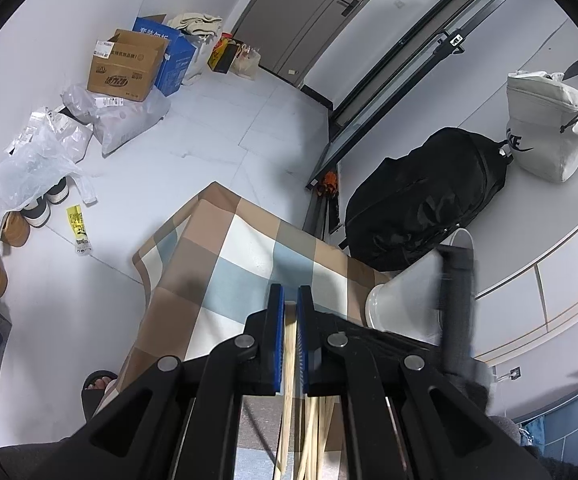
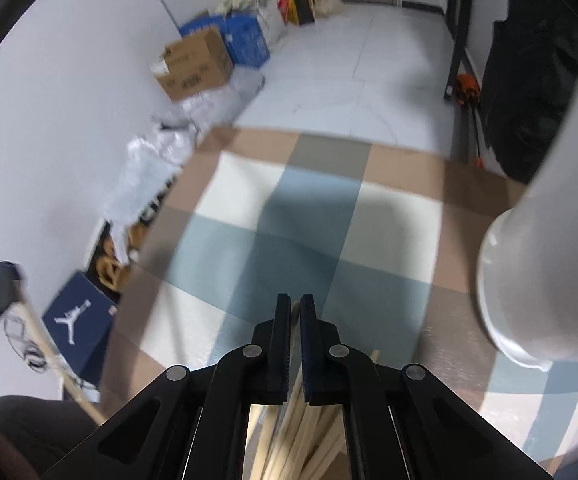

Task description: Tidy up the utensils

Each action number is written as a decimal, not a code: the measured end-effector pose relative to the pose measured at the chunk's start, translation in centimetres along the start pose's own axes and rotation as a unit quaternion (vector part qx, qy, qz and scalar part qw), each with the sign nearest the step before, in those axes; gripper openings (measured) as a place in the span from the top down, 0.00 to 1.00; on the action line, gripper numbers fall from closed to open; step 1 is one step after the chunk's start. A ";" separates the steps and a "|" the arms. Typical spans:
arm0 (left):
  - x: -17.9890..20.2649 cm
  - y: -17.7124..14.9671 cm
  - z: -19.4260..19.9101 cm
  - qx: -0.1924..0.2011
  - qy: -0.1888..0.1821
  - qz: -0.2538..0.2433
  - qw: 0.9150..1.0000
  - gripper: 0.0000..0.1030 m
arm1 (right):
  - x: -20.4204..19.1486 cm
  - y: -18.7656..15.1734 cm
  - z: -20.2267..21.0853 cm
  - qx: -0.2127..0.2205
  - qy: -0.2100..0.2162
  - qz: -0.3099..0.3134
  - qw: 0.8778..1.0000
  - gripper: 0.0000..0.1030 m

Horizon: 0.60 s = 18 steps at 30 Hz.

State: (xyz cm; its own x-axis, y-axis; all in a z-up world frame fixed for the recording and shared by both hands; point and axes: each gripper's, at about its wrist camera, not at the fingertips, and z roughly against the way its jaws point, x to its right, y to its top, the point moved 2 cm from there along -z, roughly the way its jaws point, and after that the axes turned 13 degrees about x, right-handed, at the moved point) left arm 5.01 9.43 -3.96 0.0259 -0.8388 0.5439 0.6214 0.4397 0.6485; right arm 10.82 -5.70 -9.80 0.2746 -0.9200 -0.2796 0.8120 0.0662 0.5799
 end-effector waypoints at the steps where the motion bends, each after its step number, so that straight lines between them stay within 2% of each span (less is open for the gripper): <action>1: 0.2 0.0 0.1 0.000 -0.001 -0.002 1.000 0.98 | 0.1 0.2 1.0 0.015 0.005 -0.003 1.000 0.97; 9: 3.7 -0.2 1.6 0.022 -0.014 -0.063 0.998 0.98 | 1.2 0.8 11.1 0.146 0.056 0.002 0.988 0.98; 18: 7.3 0.3 2.9 0.033 -0.023 -0.106 0.994 0.98 | 2.0 1.6 17.1 0.229 0.089 0.022 0.969 1.00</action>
State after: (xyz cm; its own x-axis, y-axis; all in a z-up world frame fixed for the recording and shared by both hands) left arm 3.07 4.35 1.77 -0.1367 -0.8994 0.4151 0.5571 0.2767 0.7830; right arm 3.84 -14.02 3.67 0.4214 -0.8360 -0.3516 0.4949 -0.1129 0.8616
